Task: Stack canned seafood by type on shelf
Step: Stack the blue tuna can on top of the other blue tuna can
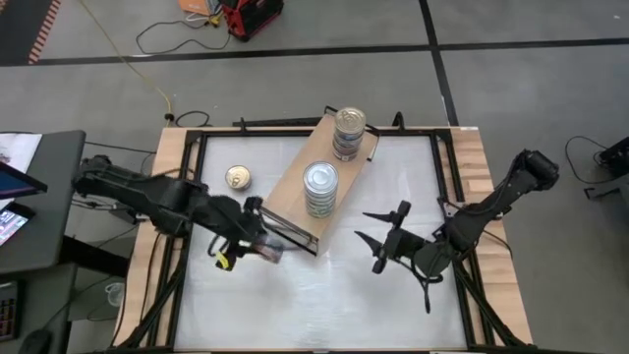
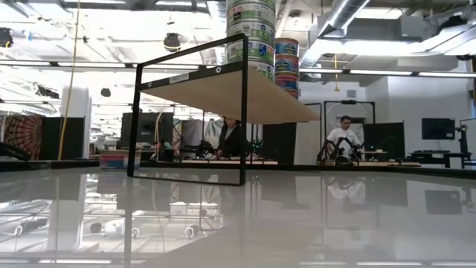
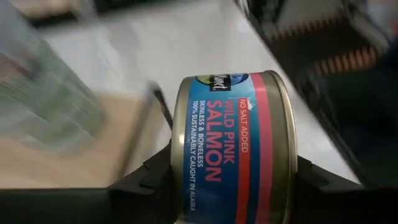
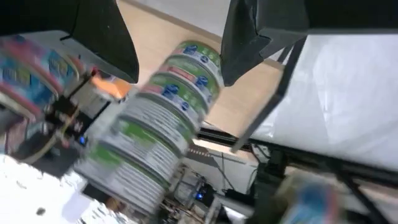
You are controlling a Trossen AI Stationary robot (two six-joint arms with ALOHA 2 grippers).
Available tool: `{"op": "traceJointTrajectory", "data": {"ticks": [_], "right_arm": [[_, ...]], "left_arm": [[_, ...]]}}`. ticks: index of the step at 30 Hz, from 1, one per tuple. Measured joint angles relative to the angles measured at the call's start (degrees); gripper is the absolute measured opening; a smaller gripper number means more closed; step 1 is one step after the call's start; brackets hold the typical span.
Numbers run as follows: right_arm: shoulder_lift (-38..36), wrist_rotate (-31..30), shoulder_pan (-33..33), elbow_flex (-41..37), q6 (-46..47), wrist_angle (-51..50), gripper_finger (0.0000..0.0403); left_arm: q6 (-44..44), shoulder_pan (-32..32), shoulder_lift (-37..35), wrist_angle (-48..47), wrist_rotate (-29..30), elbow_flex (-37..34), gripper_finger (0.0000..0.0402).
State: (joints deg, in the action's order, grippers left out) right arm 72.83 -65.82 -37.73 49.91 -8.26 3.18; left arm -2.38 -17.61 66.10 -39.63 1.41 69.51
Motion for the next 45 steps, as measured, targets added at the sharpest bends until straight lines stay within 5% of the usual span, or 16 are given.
{"op": "traceJointTrajectory", "data": {"ticks": [8,13,23,33,45], "right_arm": [[6.4,-3.6,-1.4,8.6,-5.0,0.7,0.0254],[5.9,1.3,-0.3,13.2,-3.8,0.3,0.0254],[-7.9,8.1,8.8,13.6,11.4,-12.7,0.0254],[-17.2,19.1,26.2,13.6,7.7,-16.9,0.0254],[-17.3,20.5,35.3,13.5,-1.1,-18.7,0.0254]], "left_arm": [[-0.1,0.0,-4.3,14.4,6.5,0.6,0.0182],[-2.3,1.7,-5.5,24.2,8.6,1.0,0.0182],[-2.5,17.5,-2.0,31.6,-2.3,8.7,0.0182],[6.6,40.2,8.1,43.1,-21.1,12.3,0.0182],[0.4,43.7,16.6,65.4,-25.6,11.8,0.0181]]}}
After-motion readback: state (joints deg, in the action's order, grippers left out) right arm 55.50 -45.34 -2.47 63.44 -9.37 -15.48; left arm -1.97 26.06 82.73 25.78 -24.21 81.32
